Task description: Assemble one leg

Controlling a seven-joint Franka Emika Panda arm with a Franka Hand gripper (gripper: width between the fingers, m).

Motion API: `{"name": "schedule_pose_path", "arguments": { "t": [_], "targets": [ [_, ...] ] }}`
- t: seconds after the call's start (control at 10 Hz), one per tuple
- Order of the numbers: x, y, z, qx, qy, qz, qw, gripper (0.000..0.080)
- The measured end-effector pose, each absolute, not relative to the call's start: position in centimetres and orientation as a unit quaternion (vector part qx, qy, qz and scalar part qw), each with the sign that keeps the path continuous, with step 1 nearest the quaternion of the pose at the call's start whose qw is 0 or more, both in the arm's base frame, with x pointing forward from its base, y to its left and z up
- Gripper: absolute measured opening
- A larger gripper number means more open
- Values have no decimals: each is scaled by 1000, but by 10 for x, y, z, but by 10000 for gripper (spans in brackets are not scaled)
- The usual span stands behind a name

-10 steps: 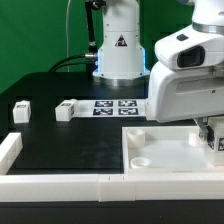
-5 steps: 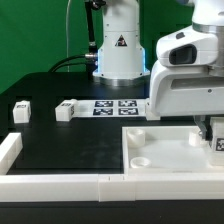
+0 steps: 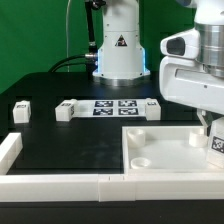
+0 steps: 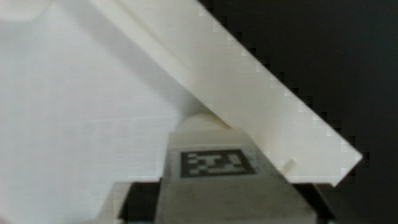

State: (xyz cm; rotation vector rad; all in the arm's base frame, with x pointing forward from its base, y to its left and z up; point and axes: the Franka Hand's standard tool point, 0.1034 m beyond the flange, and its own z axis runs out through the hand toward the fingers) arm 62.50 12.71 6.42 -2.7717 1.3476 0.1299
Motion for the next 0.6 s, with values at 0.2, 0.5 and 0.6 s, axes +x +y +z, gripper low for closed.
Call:
{"name": "schedule_pose_path", "arguments": {
  "t": [0.2,0.5,0.6],
  "targets": [
    [627,128,64,-839,541,46,34,294],
    [627,129,64,-772,632,56,37,294],
    [627,129,64,-775,629,56,38,294]
  ]
}}
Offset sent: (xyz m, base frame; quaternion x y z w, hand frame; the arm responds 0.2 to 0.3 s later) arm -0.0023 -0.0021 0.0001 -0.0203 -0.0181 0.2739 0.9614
